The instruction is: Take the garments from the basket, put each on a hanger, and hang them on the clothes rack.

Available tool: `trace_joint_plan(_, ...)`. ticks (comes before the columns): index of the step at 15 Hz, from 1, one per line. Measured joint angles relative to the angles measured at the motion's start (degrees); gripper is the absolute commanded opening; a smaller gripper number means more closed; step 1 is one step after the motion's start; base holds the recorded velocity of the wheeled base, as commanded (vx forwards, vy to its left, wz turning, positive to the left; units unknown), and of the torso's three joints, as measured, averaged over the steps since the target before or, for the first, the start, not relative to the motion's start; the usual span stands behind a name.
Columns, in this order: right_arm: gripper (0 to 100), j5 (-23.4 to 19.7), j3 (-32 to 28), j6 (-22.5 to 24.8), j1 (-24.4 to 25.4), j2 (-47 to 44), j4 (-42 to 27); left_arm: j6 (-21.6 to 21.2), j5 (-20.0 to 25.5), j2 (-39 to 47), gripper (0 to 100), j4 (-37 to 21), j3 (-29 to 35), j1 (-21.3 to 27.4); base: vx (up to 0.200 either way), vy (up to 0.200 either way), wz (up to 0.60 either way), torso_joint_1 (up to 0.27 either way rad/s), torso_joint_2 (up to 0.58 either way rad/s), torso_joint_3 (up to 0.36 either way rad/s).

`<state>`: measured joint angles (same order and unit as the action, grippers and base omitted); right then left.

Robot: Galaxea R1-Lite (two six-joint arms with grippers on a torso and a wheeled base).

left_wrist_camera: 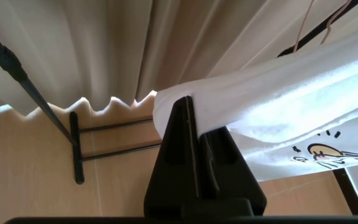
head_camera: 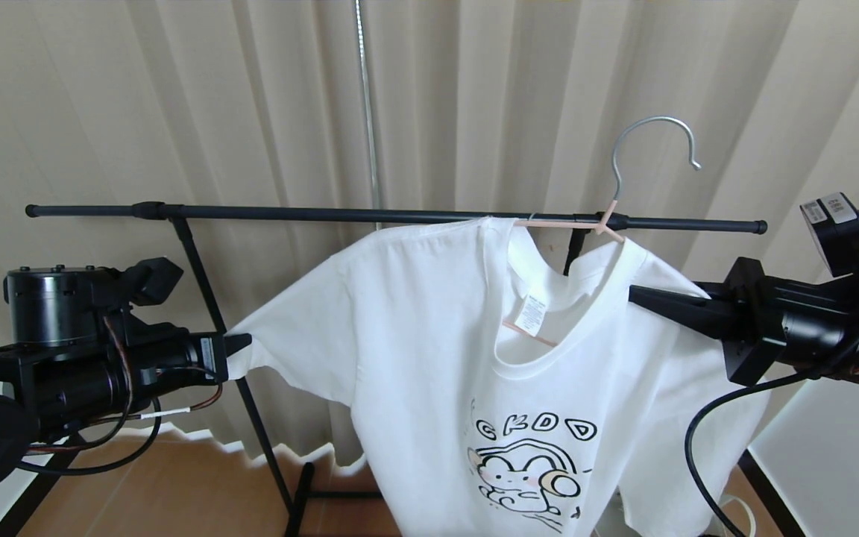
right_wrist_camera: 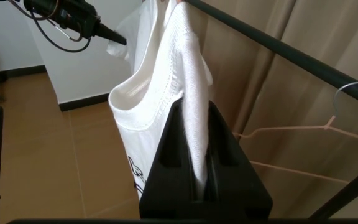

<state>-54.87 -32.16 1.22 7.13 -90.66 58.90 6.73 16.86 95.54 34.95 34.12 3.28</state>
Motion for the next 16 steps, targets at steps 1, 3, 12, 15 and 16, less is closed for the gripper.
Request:
trace_joint_plan(1,0,-0.2,0.0,0.0,0.0,0.0,0.0,0.0,0.0,0.0,0,0.0,-0.1,0.0,0.000,0.000,0.00,0.000,0.00,0.000)
trace_joint_plan(3,0,-0.3,0.0,0.0,-0.4,0.0,0.0,0.0,0.0,0.3,0,0.0,-0.1,0.1,0.000,0.000,0.00,0.000,0.00,0.000)
trace_joint_plan(12,0,-0.4,0.0,0.1,-0.4,-0.7,0.0,-0.5,0.4,-1.5,100,-0.1,-0.8,2.1,0.000,0.000,0.00,0.000,0.00,0.000)
trace_joint_plan(15,0,-1.0,0.2,0.3,-0.2,-1.5,0.0,-0.7,0.4,-4.1,100,-0.7,-0.2,4.6,0.000,0.000,0.00,0.000,0.00,0.000)
trace_joint_plan(16,0,-2.1,0.3,0.3,-0.1,-1.8,0.0,-1.7,0.5,-5.0,100,-1.9,0.9,5.8,0.000,0.000,0.00,0.000,0.00,0.000)
